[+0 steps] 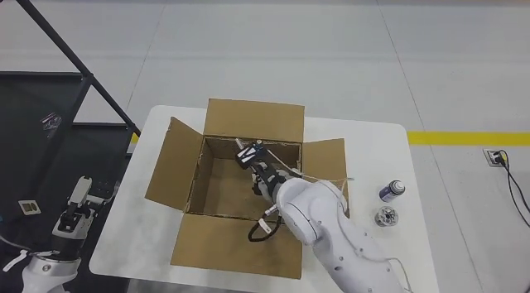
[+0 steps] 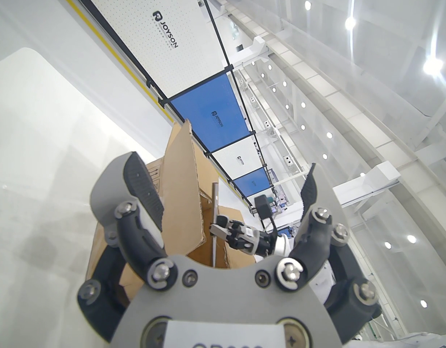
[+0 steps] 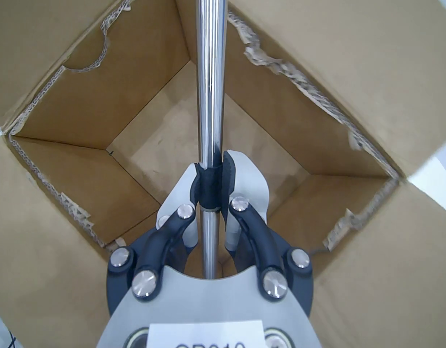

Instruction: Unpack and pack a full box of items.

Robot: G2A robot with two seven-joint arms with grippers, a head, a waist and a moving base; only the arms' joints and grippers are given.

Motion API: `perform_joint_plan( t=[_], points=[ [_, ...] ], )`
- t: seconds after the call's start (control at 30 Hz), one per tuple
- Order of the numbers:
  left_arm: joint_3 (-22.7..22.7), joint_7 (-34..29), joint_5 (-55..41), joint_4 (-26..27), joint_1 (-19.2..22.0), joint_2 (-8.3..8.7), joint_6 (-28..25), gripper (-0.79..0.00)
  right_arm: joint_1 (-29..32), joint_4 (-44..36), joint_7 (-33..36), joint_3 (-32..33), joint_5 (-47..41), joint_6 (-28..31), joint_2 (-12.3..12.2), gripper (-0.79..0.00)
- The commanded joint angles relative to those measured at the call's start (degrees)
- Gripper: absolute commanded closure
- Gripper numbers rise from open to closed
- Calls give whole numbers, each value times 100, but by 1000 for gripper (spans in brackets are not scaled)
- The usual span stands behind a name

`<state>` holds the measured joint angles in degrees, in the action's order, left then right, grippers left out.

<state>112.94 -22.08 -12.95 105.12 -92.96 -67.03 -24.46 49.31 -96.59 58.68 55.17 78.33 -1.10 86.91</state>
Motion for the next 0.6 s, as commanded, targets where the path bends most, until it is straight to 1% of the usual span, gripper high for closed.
perform_joint_plan(
  t=[0.0,0.4,0.47,0.57],
  points=[
    [0,0,0,0,0,0,0,-785,259,-301,33,92,110,-16,-32,0],
    [0,0,0,0,0,0,0,-785,259,-301,33,92,110,-16,-32,0],
    [0,0,0,0,0,0,0,-785,311,-189,-84,108,49,46,-33,0],
    [0,0,0,0,0,0,0,-785,253,-260,-77,282,-105,13,-33,0]
  ],
)
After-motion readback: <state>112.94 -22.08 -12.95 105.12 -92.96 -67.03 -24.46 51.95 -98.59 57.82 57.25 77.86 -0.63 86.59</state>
